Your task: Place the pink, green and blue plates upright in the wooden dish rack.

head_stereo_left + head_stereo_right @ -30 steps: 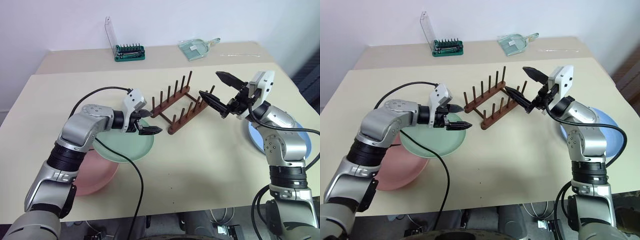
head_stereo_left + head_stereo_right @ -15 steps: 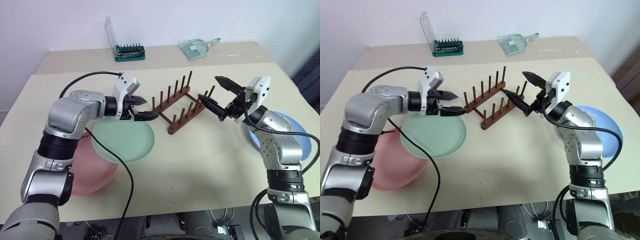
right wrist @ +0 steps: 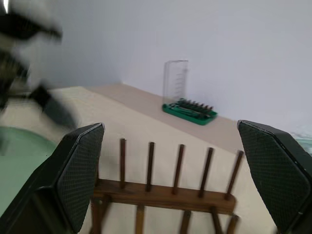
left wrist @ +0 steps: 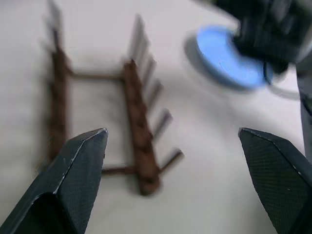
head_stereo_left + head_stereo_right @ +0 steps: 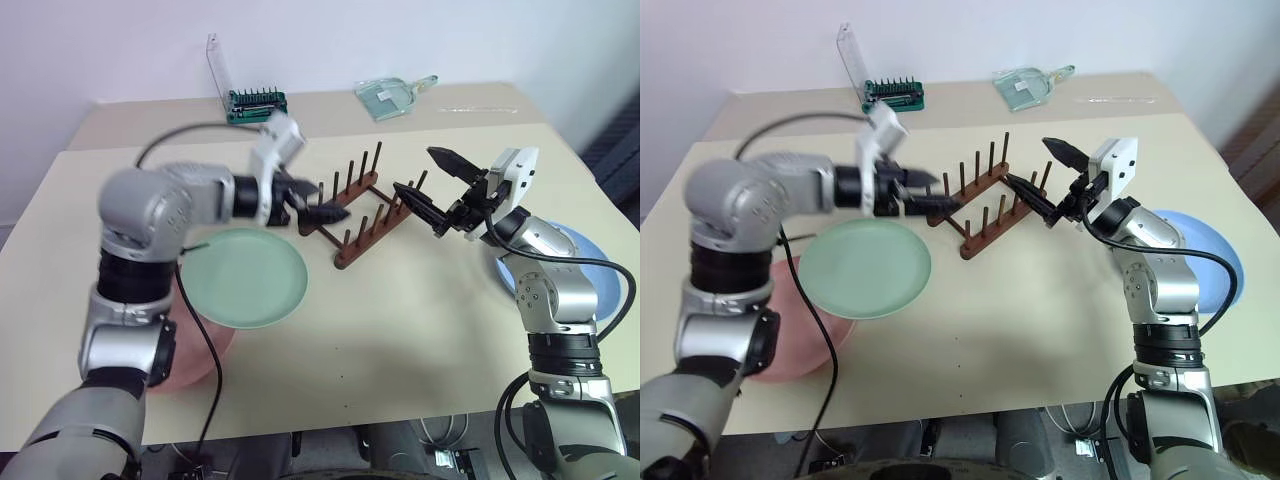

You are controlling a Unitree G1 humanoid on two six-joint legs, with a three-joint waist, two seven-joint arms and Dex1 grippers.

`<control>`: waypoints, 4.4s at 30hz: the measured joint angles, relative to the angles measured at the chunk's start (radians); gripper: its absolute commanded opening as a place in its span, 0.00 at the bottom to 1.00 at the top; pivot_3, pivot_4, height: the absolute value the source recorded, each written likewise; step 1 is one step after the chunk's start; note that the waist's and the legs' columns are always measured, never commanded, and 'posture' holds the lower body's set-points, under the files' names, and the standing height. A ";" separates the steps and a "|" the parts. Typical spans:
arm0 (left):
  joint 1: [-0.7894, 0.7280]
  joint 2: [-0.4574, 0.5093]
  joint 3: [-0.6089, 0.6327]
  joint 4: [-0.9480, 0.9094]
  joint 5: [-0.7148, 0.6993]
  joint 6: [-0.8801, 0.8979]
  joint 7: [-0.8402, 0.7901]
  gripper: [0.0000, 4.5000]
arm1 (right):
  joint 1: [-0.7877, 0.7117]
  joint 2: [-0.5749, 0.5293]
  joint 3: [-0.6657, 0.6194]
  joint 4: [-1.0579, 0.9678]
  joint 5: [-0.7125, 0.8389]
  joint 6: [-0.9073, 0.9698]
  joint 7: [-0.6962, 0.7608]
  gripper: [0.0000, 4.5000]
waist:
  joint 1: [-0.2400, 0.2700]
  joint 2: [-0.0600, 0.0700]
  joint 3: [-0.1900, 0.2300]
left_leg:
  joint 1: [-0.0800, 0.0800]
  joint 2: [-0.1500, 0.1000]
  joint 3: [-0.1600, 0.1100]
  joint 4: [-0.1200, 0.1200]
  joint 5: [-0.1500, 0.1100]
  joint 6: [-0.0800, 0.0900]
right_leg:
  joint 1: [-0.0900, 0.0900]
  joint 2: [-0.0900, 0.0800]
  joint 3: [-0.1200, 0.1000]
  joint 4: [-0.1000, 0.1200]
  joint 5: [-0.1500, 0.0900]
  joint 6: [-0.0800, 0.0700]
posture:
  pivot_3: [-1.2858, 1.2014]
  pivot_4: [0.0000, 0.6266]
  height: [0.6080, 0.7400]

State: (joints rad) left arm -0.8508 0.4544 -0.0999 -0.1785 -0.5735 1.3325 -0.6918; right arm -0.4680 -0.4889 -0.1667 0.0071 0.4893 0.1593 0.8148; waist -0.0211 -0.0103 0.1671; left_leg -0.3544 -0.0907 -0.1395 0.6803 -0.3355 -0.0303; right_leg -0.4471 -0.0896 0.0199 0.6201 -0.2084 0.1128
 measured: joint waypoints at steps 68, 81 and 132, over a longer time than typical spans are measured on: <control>0.171 -0.241 -0.229 0.109 0.330 -0.226 0.262 0.17 | 0.038 -0.004 -0.006 -0.058 -0.002 0.011 -0.054 1.00 | 0.013 0.005 -0.003 | 0.002 -0.001 0.001 0.001 0.000 0.000 | 0.004 0.000 0.001 -0.002 0.001 0.000 | 0.52 0.24 1.00; 0.171 -0.104 -0.247 0.119 0.346 -0.344 0.138 0.17 | 0.013 -0.010 -0.047 -0.003 -0.002 0.000 -0.062 1.00 | 0.011 0.005 -0.003 | 0.001 -0.001 0.001 0.001 0.000 0.000 | 0.003 0.000 0.001 -0.002 0.001 0.000 | 0.52 0.24 1.00; 0.191 0.015 -0.388 0.128 0.411 -0.667 -0.354 0.17 | -0.030 -0.033 -0.116 0.060 -0.003 -0.059 -0.081 1.00 | 0.011 0.005 -0.003 | 0.000 -0.001 0.001 0.001 -0.001 0.001 | 0.002 0.000 0.001 -0.003 0.001 0.000 | 0.52 0.24 1.00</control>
State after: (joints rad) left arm -0.6602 0.4698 -0.4875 -0.0504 -0.1626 0.6654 -1.0459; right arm -0.4984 -0.5216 -0.2827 0.0671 0.4858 0.1002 0.7335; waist -0.0100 -0.0054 0.1641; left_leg -0.3540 -0.0913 -0.1386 0.6811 -0.3360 -0.0294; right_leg -0.4446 -0.0896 0.0204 0.6175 -0.2076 0.1125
